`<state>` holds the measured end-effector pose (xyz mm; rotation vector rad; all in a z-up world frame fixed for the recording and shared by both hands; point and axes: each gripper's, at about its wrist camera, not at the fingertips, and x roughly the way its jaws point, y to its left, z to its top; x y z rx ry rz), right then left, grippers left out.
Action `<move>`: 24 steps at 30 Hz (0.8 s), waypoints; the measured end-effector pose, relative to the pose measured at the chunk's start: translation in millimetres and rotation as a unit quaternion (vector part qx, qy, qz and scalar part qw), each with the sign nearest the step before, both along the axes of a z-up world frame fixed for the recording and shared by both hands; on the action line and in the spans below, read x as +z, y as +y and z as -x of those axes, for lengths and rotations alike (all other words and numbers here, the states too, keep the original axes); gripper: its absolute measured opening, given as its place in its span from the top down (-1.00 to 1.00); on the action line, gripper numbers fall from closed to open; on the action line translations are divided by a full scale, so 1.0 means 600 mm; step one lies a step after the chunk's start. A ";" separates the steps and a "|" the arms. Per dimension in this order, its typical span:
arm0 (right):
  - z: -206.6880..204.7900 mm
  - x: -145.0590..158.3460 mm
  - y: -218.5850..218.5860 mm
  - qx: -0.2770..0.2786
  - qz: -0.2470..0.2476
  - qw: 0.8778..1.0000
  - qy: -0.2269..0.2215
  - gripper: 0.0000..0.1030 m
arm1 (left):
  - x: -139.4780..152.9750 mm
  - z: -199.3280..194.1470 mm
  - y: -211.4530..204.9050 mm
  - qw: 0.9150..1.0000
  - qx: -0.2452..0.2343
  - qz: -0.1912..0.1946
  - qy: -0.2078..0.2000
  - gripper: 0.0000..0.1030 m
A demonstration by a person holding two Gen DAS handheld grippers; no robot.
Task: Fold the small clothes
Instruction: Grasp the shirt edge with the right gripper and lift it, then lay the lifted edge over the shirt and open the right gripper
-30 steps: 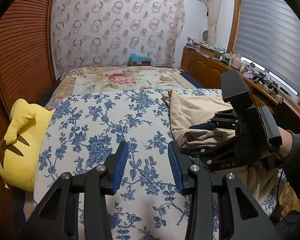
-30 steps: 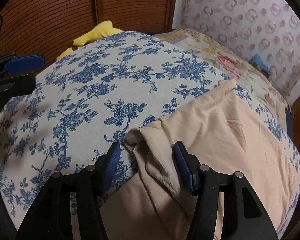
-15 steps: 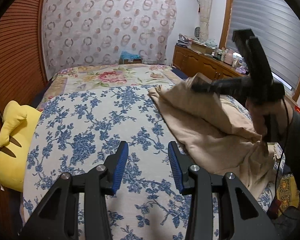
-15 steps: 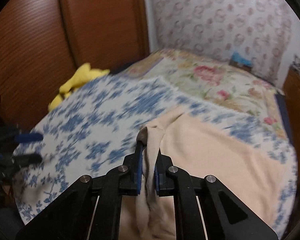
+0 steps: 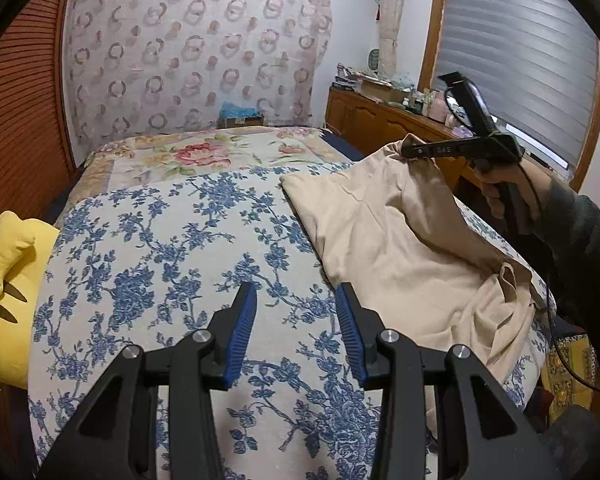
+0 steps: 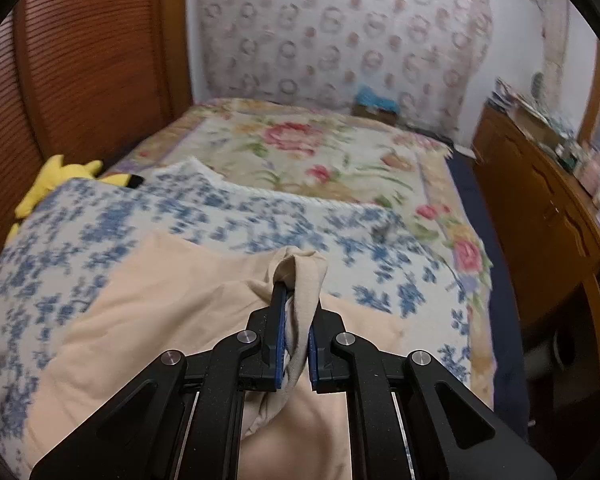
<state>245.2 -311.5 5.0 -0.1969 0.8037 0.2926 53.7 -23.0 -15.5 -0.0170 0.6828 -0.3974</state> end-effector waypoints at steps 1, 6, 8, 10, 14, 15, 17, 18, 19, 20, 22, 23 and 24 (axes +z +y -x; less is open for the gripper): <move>-0.004 -0.005 -0.006 -0.005 0.001 1.000 0.004 0.88 | -0.001 0.000 -0.002 1.000 -0.002 0.000 0.001 0.24; -0.008 -0.018 -0.030 -0.036 0.011 0.999 -0.006 0.88 | -0.004 0.001 -0.011 1.000 -0.008 0.002 0.007 0.24; -0.007 -0.017 -0.039 -0.046 0.015 0.999 -0.011 0.88 | -0.006 0.001 -0.015 1.000 -0.012 0.002 0.009 0.24; -0.013 -0.018 -0.049 -0.064 0.026 0.998 -0.007 0.85 | -0.007 0.002 -0.021 1.000 -0.017 0.001 0.010 0.24; -0.009 -0.015 -0.064 -0.098 0.053 0.994 -0.015 0.37 | -0.009 0.004 -0.033 1.000 -0.026 0.000 0.011 0.21; -0.001 -0.011 -0.072 -0.097 0.043 0.994 -0.015 0.37 | -0.009 0.004 -0.036 1.000 -0.028 -0.001 0.011 0.20; 0.015 -0.004 -0.080 -0.088 0.030 0.996 -0.015 0.36 | -0.010 0.007 -0.042 0.999 -0.032 -0.001 0.011 0.18; 0.035 0.001 -0.082 -0.082 0.027 0.996 -0.019 0.36 | -0.010 0.008 -0.043 0.999 -0.034 -0.001 0.011 0.18; 0.046 0.003 -0.082 -0.076 0.025 0.997 -0.020 0.36 | -0.010 0.009 -0.045 0.999 -0.035 0.000 0.011 0.17; 0.064 0.005 -0.080 -0.066 0.020 0.997 -0.023 0.35 | -0.011 0.011 -0.047 0.999 -0.037 0.000 0.011 0.17; 0.106 0.006 -0.071 -0.044 0.015 0.999 -0.023 0.35 | -0.011 0.015 -0.051 0.999 -0.040 0.001 0.011 0.14; 0.135 0.005 -0.067 -0.030 0.012 0.999 -0.023 0.35 | -0.012 0.017 -0.055 0.999 -0.042 0.001 0.011 0.14; 0.157 0.002 -0.064 -0.020 0.010 1.000 -0.022 0.35 | -0.013 0.019 -0.057 0.999 -0.043 0.001 0.012 0.13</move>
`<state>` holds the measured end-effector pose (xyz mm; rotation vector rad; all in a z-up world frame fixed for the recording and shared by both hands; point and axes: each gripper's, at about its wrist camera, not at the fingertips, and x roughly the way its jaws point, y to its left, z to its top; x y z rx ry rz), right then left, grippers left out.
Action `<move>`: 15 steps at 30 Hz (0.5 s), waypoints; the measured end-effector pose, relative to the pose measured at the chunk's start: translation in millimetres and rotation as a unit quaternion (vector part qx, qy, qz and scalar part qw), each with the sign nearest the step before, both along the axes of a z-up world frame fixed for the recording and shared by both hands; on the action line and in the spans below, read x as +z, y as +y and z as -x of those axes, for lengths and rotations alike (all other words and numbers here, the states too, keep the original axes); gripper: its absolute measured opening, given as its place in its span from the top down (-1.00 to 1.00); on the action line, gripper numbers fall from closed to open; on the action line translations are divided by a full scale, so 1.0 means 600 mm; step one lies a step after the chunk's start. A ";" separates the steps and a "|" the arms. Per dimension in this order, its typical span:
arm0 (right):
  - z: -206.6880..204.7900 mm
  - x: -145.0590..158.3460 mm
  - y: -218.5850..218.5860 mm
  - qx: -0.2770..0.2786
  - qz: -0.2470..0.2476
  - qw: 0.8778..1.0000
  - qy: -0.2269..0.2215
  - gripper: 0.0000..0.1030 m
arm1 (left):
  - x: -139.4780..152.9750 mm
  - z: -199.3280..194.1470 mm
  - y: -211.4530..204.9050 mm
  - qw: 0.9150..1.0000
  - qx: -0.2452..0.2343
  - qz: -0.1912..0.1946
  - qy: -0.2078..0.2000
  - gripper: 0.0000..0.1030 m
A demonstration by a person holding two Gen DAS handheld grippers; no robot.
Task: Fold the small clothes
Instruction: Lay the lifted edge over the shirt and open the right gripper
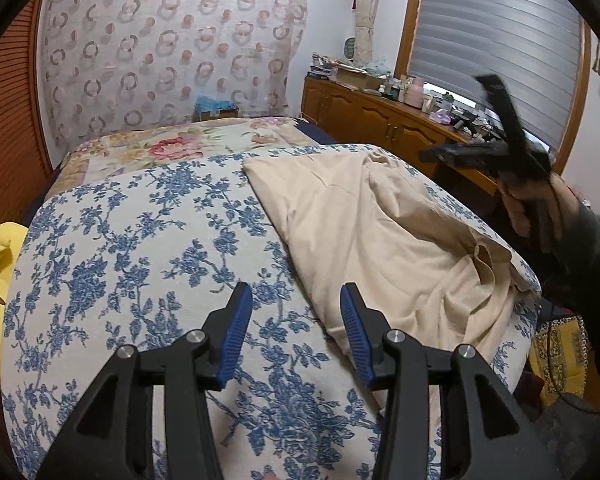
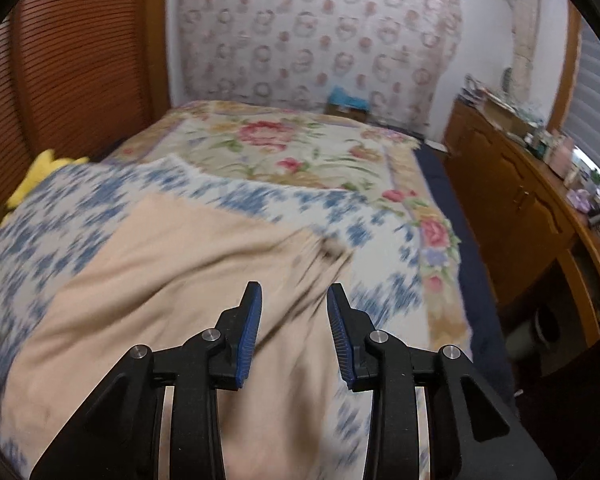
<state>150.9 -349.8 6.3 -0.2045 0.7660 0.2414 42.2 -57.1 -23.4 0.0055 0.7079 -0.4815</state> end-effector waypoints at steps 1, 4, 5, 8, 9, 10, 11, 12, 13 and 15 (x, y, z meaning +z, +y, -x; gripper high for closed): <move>0.022 -0.002 0.004 0.010 -0.002 1.000 0.000 0.35 | -0.002 0.003 -0.004 1.000 -0.001 0.000 0.001 0.12; 0.071 -0.012 0.011 0.023 -0.017 1.000 0.004 0.35 | -0.009 0.008 -0.014 1.000 -0.007 -0.003 0.006 0.12; 0.091 -0.018 0.011 0.026 -0.026 0.999 0.010 0.35 | -0.011 0.009 -0.017 1.000 -0.008 -0.005 0.007 0.12; 0.124 -0.032 0.014 0.029 -0.042 0.999 0.019 0.34 | -0.018 0.012 -0.026 1.000 -0.011 -0.008 0.012 0.12; 0.132 -0.035 0.016 0.030 -0.044 0.998 0.020 0.33 | -0.019 0.013 -0.029 1.000 -0.012 -0.009 0.012 0.12; 0.140 -0.039 0.017 0.030 -0.046 0.998 0.022 0.32 | -0.020 0.015 -0.031 1.000 -0.013 -0.011 0.013 0.12; 0.150 -0.043 0.017 0.031 -0.047 0.998 0.024 0.31 | -0.021 0.017 -0.033 1.000 -0.014 -0.012 0.013 0.12; 0.159 -0.047 0.020 0.033 -0.048 0.998 0.026 0.28 | -0.023 0.018 -0.035 1.000 -0.014 -0.013 0.014 0.12; 0.165 -0.050 0.022 0.033 -0.047 0.998 0.028 0.24 | -0.024 0.020 -0.036 1.000 -0.014 -0.013 0.015 0.12; 0.178 -0.053 0.023 0.031 -0.048 0.998 0.027 0.21 | -0.030 0.024 -0.039 1.000 -0.014 -0.012 0.019 0.11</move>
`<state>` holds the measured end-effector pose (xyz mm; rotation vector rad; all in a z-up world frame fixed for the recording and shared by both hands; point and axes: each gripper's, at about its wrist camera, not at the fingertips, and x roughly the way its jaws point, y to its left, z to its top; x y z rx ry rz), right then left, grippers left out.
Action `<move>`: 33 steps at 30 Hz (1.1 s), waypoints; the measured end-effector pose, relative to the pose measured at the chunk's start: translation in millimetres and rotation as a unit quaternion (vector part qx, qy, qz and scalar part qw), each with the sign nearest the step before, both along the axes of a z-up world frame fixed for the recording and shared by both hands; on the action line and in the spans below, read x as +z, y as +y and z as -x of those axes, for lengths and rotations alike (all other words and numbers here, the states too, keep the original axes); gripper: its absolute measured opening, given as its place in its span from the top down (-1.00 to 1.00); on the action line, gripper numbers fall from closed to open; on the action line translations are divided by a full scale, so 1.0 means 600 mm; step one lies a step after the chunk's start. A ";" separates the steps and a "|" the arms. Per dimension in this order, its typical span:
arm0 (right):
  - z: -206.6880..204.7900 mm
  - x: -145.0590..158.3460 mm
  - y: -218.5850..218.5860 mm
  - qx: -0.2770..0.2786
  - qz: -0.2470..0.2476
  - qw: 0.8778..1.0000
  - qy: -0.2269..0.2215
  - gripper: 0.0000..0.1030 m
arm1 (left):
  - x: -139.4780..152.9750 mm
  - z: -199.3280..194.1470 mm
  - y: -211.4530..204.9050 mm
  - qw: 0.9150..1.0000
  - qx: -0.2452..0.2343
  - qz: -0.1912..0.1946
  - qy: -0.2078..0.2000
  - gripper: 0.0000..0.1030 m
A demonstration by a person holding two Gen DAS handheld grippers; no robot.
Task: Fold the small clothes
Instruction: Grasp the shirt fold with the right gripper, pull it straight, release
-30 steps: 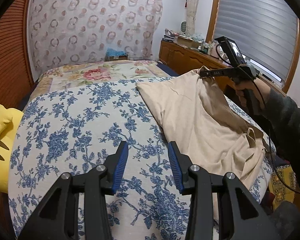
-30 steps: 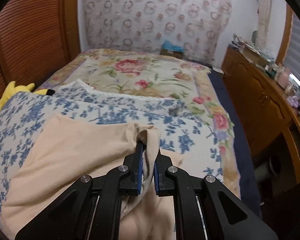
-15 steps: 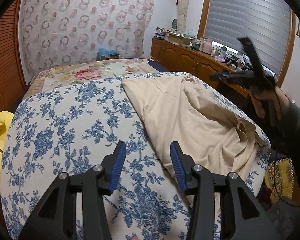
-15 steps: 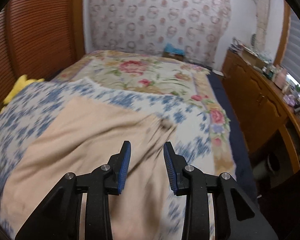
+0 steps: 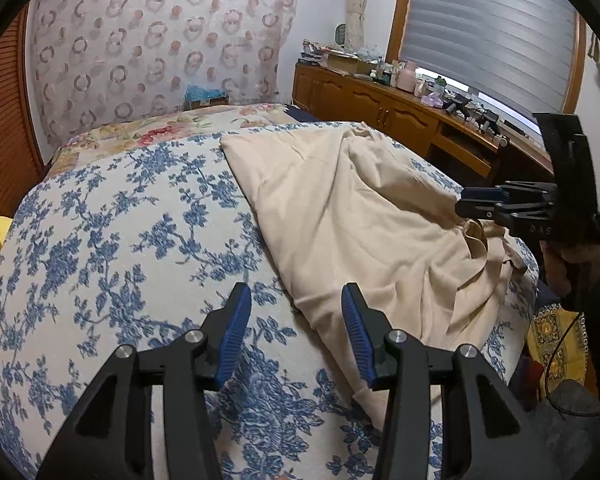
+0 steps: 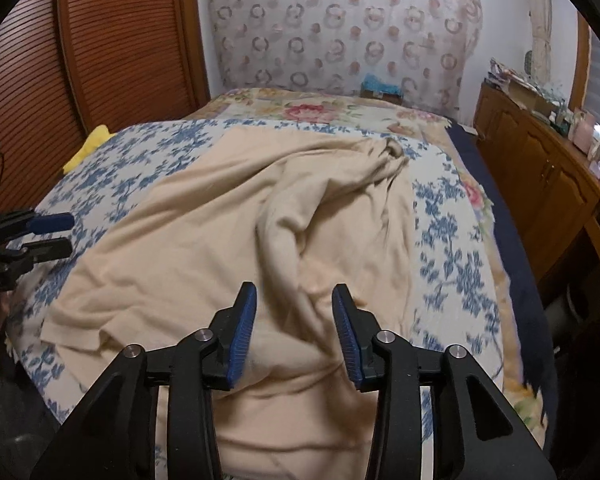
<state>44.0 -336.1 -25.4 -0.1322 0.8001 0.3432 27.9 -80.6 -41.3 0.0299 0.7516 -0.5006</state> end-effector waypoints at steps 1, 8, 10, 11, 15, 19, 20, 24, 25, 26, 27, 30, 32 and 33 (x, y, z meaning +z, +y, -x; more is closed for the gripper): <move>0.006 -0.001 0.001 0.000 -0.002 1.000 0.000 0.21 | -0.002 0.002 -0.002 1.000 0.000 0.000 0.002 0.11; 0.043 0.004 0.010 0.001 -0.027 1.000 -0.004 0.19 | -0.011 0.019 -0.007 1.000 0.003 -0.001 0.002 0.11; 0.043 -0.005 0.017 0.005 -0.027 1.000 0.007 0.19 | -0.009 0.022 -0.008 1.000 0.004 -0.002 0.000 0.11; 0.043 -0.008 0.018 0.004 -0.025 1.000 0.009 0.19 | -0.009 0.023 -0.008 1.000 0.004 -0.002 -0.001 0.11; 0.039 -0.025 0.011 -0.008 -0.026 0.999 0.018 0.19 | -0.010 0.031 -0.014 1.000 -0.001 -0.004 -0.002 0.11; 0.039 -0.039 -0.004 -0.020 -0.030 0.999 0.028 0.29 | -0.016 0.036 -0.021 1.000 -0.007 -0.005 0.003 0.11; 0.041 -0.041 -0.007 -0.019 -0.034 0.999 0.030 0.39 | -0.016 0.038 -0.022 1.000 -0.009 -0.002 0.003 0.11; 0.056 -0.040 -0.019 -0.012 -0.048 0.999 0.021 0.83 | -0.015 0.039 -0.028 1.000 -0.014 -0.002 0.002 0.11; 0.060 -0.037 -0.022 -0.013 -0.053 0.998 0.017 0.86 | -0.013 0.040 -0.029 1.000 -0.015 -0.001 0.001 0.11; 0.066 -0.031 -0.026 -0.011 -0.061 0.998 0.011 0.87 | -0.011 0.042 -0.029 1.000 -0.016 -0.001 0.000 0.11; 0.075 -0.022 -0.032 -0.011 -0.071 0.997 0.001 0.89 | -0.010 0.043 -0.030 1.000 -0.018 -0.001 -0.001 0.11; 0.103 0.007 -0.050 -0.019 -0.075 0.997 -0.018 0.91 | -0.005 0.048 -0.032 1.000 -0.022 0.001 -0.003 0.11; 0.115 0.021 -0.059 -0.025 -0.061 0.998 -0.024 0.91 | -0.002 0.052 -0.034 1.000 -0.026 0.003 -0.005 0.11; 0.122 0.026 -0.065 -0.027 -0.053 0.998 -0.019 0.91 | -0.002 0.053 -0.036 1.000 -0.028 0.003 -0.005 0.11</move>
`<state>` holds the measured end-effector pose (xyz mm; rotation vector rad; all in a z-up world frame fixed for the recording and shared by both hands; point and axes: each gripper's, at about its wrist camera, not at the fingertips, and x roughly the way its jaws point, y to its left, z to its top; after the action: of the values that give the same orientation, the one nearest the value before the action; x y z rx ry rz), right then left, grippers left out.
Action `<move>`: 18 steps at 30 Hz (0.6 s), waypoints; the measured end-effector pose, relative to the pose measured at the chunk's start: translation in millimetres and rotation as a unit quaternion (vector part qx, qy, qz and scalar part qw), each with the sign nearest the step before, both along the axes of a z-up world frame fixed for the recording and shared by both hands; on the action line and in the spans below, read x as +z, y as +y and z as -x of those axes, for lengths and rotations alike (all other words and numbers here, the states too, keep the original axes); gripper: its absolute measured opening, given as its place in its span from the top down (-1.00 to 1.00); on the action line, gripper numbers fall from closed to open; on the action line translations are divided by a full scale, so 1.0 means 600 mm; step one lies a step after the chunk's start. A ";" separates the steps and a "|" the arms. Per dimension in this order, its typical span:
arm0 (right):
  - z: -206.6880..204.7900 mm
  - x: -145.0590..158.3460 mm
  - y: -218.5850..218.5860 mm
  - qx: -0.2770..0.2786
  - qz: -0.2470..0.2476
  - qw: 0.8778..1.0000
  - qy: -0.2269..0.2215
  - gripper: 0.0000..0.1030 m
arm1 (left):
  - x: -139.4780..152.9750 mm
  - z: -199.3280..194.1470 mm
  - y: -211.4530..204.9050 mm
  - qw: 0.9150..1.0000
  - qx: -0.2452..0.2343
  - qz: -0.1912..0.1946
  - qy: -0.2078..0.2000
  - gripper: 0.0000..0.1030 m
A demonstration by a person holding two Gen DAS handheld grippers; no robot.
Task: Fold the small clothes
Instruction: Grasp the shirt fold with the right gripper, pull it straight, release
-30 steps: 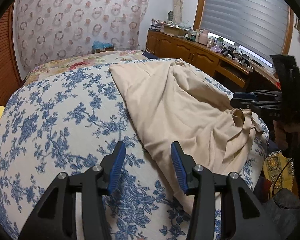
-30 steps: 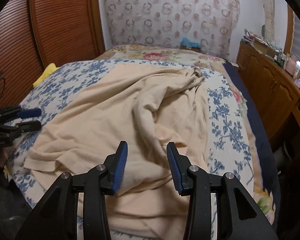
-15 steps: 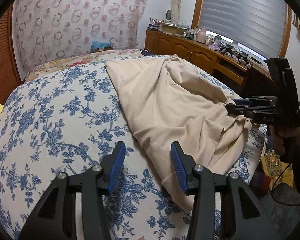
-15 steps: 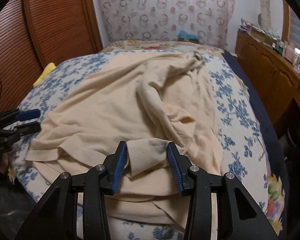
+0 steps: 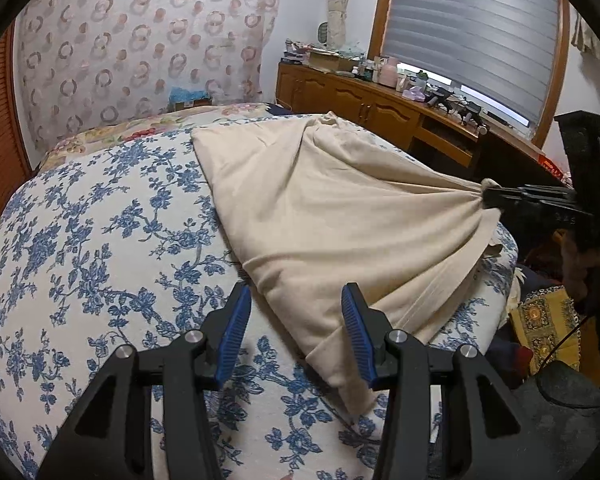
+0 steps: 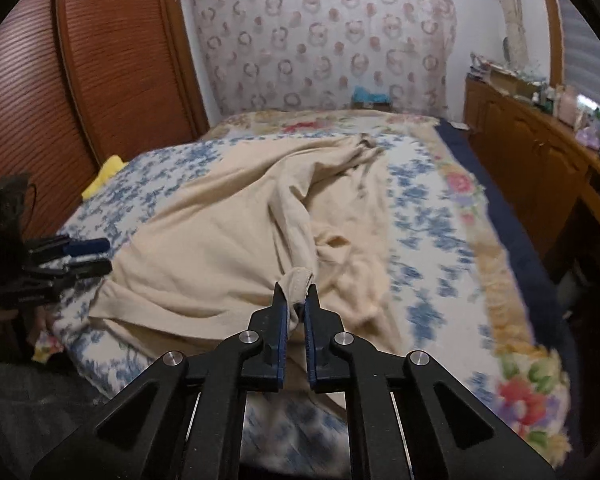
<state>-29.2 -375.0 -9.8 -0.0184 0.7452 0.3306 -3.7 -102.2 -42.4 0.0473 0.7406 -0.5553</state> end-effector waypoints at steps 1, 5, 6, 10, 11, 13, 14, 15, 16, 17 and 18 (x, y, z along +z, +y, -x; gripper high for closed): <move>0.006 0.003 -0.006 -0.002 0.009 1.000 0.008 0.91 | 0.000 0.001 -0.002 1.000 -0.002 0.000 0.000 0.11; 0.022 -0.002 -0.027 -0.020 0.037 0.999 0.027 0.90 | -0.001 0.002 -0.010 1.000 -0.008 0.000 0.003 0.11; 0.023 -0.003 -0.031 -0.024 0.036 0.999 0.030 0.89 | -0.002 0.001 -0.012 1.000 -0.009 0.000 0.003 0.11; 0.018 -0.004 -0.037 -0.038 0.038 0.998 0.025 0.57 | -0.005 0.001 -0.014 1.000 -0.009 -0.003 0.007 0.11; 0.016 -0.002 -0.036 -0.038 0.039 0.998 0.022 0.54 | -0.006 0.001 -0.013 1.000 -0.008 -0.003 0.008 0.11; 0.011 0.004 -0.032 -0.035 0.039 0.999 0.008 0.39 | -0.008 0.000 -0.012 1.000 -0.007 -0.002 0.011 0.11; 0.005 0.009 -0.029 -0.033 0.034 0.999 -0.001 0.34 | -0.008 -0.001 -0.012 1.000 -0.006 -0.002 0.012 0.11; 0.000 0.011 -0.027 -0.030 0.030 0.999 -0.005 0.27 | -0.009 -0.001 -0.012 1.000 -0.006 -0.001 0.013 0.11; -0.009 0.013 -0.024 -0.025 0.027 0.999 -0.008 0.26 | -0.010 -0.001 -0.012 1.000 -0.004 -0.001 0.014 0.11; -0.019 0.013 -0.020 -0.020 0.025 0.999 -0.010 0.26 | -0.011 -0.001 -0.012 1.000 -0.003 -0.001 0.013 0.11; -0.035 0.011 -0.015 -0.017 0.025 0.999 -0.010 0.26 | -0.011 -0.003 -0.012 1.000 -0.002 -0.001 0.013 0.11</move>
<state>-8.0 -384.0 -3.4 -0.0551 0.7328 0.2789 -1.9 -109.3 -48.8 0.0437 0.7667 -0.5597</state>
